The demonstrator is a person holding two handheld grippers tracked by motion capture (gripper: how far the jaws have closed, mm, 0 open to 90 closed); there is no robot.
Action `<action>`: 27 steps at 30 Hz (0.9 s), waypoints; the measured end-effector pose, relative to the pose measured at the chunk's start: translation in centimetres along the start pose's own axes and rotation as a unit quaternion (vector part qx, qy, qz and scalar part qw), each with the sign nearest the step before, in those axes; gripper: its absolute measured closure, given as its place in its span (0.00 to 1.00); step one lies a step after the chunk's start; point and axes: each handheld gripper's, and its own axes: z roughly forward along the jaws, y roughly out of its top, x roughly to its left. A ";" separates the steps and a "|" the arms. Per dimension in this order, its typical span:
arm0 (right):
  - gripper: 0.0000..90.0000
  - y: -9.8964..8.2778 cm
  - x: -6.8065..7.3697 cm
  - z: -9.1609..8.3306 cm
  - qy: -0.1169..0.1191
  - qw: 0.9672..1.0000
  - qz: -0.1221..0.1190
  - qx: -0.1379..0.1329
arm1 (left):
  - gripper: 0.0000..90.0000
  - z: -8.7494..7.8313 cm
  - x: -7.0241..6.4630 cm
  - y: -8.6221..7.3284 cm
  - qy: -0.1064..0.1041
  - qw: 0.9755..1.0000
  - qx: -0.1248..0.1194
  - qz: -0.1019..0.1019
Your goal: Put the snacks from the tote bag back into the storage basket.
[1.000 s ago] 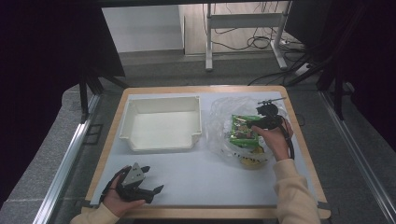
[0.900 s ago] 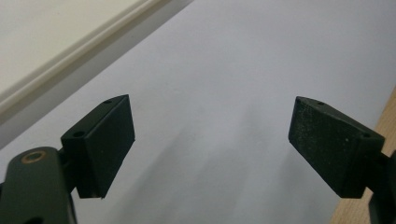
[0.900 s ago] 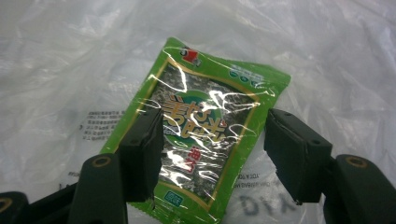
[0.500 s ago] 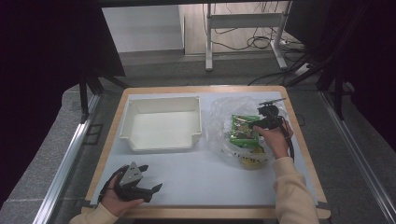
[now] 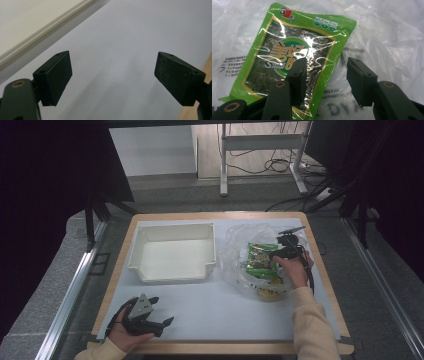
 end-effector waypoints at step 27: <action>0.71 0.0 0.1 1.3 -0.009 0.999 0.014 0.027 | 0.16 0.0 0.0 0.0 -0.002 1.000 0.002 0.001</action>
